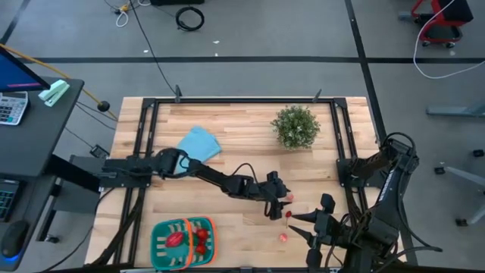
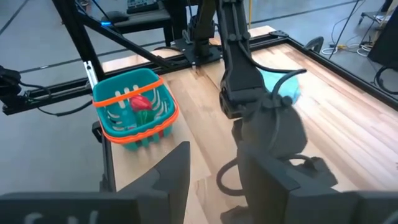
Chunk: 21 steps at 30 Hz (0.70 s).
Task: Pick and placing Produce into tupperware
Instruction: Put the pink peach into the blue basket
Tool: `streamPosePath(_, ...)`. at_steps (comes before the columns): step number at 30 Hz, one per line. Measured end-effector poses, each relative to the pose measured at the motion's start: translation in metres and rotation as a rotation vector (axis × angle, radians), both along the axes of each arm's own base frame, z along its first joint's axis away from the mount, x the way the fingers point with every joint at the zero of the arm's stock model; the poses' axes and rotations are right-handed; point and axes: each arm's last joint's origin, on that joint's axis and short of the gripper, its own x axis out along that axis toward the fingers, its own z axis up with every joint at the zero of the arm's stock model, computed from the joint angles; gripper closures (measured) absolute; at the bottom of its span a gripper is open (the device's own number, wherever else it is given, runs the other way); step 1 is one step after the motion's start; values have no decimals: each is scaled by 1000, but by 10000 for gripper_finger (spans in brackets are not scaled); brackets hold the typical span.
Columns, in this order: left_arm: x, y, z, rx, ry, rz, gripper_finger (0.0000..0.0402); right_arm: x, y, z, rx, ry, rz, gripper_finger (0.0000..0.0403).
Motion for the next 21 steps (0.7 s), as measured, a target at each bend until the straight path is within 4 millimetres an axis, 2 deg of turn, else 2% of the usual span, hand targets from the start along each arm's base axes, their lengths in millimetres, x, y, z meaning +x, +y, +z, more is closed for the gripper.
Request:
streamPosePath(10,4,3,4,-16,-7,16,182,0,0,0,-12,6,2,263)
streamPosePath(15,4,-3,-21,-30,17,14,183,0,0,0,-17,5,3,263)
streamPosePath(21,4,-2,-32,-27,27,28,189,0,0,0,-19,7,4,263)
